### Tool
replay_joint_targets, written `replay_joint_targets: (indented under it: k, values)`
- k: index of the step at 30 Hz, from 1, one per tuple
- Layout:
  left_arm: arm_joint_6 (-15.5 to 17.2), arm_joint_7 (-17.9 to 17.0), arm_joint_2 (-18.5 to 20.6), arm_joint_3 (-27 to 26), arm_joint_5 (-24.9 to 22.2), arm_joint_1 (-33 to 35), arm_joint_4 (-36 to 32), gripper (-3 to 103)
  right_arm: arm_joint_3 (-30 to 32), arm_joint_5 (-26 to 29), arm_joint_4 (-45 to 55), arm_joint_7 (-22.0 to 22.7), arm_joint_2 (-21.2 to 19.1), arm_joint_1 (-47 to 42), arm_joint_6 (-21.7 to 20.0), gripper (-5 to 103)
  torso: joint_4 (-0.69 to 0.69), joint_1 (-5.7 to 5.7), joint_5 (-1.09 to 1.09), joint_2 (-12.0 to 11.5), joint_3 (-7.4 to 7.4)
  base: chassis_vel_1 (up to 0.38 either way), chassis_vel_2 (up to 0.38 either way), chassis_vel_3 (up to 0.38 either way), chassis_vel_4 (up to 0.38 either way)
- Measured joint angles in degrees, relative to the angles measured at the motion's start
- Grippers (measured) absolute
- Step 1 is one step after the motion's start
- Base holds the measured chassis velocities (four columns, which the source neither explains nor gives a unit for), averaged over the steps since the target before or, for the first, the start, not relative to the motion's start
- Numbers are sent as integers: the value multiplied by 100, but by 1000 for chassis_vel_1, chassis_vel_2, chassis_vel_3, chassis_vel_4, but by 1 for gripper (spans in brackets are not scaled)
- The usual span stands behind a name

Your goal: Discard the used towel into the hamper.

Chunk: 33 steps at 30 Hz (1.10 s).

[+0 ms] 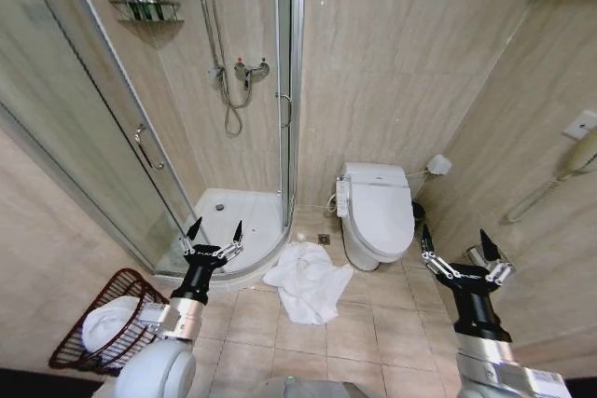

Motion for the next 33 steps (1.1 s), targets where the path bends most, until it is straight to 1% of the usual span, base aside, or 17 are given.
replay_joint_targets:
  k: [6,10,13,15,17,20,22,25,27,29,31,33]
  values:
    - [0,0,0,0,0,0,0,100,0,0,0,0,0,0,0,100,0,-1,0,0,0,0,0,0,0]
    - [0,0,0,0,0,0,0,100,0,0,0,0,0,0,0,100,-1,-2,-1,0,-1,-89,119,83,-74]
    - [0,0,0,0,0,1,0,100,0,0,0,0,0,0,0,100,0,-2,2,1,-1,-159,125,126,-127]
    - [0,0,0,0,0,0,0,100,0,0,0,0,0,0,0,100,0,-1,-1,0,0,-234,162,177,-154]
    - [0,0,0,0,0,0,0,100,0,0,0,0,0,0,0,100,0,0,2,0,0,-232,173,203,-218]
    - [0,0,0,0,0,0,0,100,0,0,0,0,0,0,0,100,-1,0,-2,0,0,-237,222,243,-241]
    - [0,0,0,0,0,0,0,100,0,0,0,0,0,1,0,100,2,4,4,-2,1,-202,213,230,-235]
    - [0,0,0,0,0,-1,0,100,0,0,0,0,0,2,0,100,1,10,-1,-5,3,-162,160,151,-111]
    - [0,0,0,0,0,-1,0,100,0,0,0,0,-1,2,0,100,1,9,2,-5,3,-113,105,27,-35]
    - [0,0,1,0,0,-1,0,100,0,0,0,0,0,1,0,100,-2,5,-2,-4,2,-26,52,13,-1]
    - [0,0,1,0,0,-1,0,100,0,0,0,0,0,1,2,100,-3,2,-1,-3,1,-11,-2,-51,-4]
    - [0,1,1,0,0,0,0,100,39,24,40,25,-20,53,109,100,-3,-3,2,0,-1,24,-18,-58,-1]
